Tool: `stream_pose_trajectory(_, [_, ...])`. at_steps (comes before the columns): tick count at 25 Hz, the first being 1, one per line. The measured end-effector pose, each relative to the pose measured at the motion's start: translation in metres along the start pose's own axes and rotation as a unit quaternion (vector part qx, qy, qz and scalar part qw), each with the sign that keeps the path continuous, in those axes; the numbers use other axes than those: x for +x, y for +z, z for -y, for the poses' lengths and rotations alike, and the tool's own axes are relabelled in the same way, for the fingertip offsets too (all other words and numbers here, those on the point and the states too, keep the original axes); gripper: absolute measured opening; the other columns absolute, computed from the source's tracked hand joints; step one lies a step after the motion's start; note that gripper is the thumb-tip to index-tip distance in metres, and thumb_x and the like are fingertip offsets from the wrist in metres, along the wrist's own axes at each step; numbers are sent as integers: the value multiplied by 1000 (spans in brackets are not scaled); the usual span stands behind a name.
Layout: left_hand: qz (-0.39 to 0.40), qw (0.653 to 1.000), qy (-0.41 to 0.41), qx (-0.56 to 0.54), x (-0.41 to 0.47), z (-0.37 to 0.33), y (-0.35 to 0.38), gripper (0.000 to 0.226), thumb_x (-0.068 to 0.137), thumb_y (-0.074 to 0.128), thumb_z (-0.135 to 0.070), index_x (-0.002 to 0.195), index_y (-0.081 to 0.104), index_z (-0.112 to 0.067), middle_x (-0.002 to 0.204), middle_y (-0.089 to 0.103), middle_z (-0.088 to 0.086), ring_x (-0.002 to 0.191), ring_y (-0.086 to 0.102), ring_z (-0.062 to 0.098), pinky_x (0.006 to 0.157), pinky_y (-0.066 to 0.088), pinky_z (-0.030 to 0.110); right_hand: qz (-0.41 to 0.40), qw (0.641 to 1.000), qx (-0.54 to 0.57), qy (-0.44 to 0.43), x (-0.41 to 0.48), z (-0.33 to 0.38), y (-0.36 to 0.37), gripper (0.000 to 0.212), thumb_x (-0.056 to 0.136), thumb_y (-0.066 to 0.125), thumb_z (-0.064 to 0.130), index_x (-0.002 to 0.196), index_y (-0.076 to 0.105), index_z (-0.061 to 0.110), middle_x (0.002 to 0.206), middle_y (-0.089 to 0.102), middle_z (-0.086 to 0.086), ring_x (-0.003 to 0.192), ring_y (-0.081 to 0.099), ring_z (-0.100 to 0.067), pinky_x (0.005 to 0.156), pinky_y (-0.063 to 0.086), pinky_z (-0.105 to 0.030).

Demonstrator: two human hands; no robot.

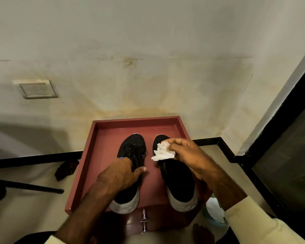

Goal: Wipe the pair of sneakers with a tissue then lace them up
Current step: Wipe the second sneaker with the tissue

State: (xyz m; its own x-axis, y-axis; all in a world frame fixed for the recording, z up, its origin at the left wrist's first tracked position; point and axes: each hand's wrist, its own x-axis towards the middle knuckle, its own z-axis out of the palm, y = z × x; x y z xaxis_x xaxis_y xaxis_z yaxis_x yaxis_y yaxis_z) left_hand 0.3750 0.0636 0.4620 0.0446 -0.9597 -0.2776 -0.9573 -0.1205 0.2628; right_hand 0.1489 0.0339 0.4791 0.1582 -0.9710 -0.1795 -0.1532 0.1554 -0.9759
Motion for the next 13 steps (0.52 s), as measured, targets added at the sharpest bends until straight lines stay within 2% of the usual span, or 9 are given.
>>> stream_pose_trajectory(2, [51, 999, 4, 14, -2, -4, 1, 68, 87, 58, -75, 103, 69, -10, 88, 65, 3, 79, 65, 20, 73, 57, 32, 14, 999, 30, 12, -1, 2, 8, 22, 102, 59, 11, 110, 79, 16, 107, 81, -4, 110, 74, -27, 101, 57, -40])
stream_pose_trajectory(4, [101, 994, 10, 38, -3, -6, -1, 66, 88, 65, -68, 123, 65, -12, 106, 67, 4, 94, 66, 21, 87, 58, 35, 10, 1000, 18, -4, 1, -2, 12, 21, 99, 65, 7, 109, 78, 20, 107, 81, -4, 108, 75, -26, 103, 57, -42])
stream_pose_trajectory(6, [109, 993, 21, 51, -4, -3, -4, 58, 93, 68, -53, 135, 61, -14, 123, 67, 7, 108, 67, 25, 94, 57, 36, 2, 1000, 4, -18, 1, -3, 14, 25, 95, 71, 5, 106, 75, 26, 105, 81, -1, 103, 77, -21, 103, 57, -43])
stream_pose_trajectory(8, [90, 995, 31, 20, -7, 7, -12, 48, 97, 65, -44, 135, 61, -14, 125, 68, 9, 111, 67, 27, 95, 57, 37, -8, 1000, 10, -22, 2, -4, 16, 25, 94, 73, 5, 107, 74, 26, 103, 81, 1, 99, 78, -18, 102, 58, -42])
stream_pose_trajectory(11, [51, 985, 41, -158, -14, 33, -29, 30, 102, 60, -35, 125, 67, -17, 113, 72, 4, 103, 71, 21, 93, 59, 36, -7, 999, -2, -49, 4, -4, 26, 23, 94, 73, 5, 109, 77, 21, 103, 81, 2, 99, 77, -17, 99, 59, -40])
stream_pose_trajectory(13, [39, 943, 33, -330, -19, 49, -35, 22, 103, 61, -30, 119, 71, -18, 107, 77, 2, 97, 76, 19, 95, 60, 42, 4, 997, -19, -69, 5, -4, 37, 23, 94, 71, 4, 108, 79, 21, 103, 81, 3, 100, 76, -18, 96, 59, -35])
